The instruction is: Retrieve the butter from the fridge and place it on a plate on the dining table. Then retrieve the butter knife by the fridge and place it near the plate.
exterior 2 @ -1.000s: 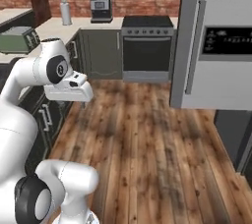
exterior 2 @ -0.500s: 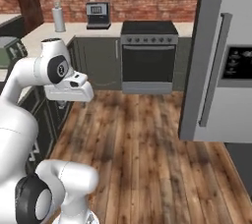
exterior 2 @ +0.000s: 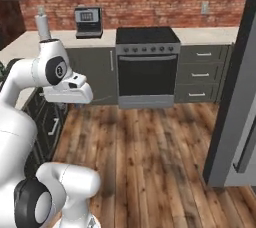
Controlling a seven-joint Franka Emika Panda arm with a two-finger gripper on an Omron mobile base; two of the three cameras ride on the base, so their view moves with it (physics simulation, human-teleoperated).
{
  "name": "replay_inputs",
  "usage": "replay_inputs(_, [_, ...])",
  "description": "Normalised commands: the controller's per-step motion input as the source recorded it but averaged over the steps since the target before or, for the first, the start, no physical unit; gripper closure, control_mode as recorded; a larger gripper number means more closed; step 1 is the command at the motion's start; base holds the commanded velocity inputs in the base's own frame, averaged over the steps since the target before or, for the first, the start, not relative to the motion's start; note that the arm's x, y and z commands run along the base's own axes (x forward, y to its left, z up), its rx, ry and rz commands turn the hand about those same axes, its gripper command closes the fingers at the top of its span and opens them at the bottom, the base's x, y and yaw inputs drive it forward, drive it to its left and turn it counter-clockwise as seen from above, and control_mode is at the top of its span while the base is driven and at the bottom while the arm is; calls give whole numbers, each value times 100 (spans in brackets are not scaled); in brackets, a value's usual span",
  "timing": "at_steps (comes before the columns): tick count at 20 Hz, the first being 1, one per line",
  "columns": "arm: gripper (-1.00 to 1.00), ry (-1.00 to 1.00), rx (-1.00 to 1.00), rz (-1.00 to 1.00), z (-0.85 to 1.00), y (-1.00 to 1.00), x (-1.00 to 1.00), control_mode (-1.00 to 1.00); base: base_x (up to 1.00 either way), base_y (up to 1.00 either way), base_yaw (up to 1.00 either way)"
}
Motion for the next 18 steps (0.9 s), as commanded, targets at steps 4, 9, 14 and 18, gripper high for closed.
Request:
replay_inputs(4, [-100,0,0,0,0,0,0,100,100,30,-30])
replay_inputs(9, [-100,0,0,0,0,0,0,100,100,25,-41])
replay_inputs(14, [-100,0,0,0,0,0,0,100,100,43,-48])
replay_inputs(18, [-100,0,0,0,0,0,0,100,100,33,-56])
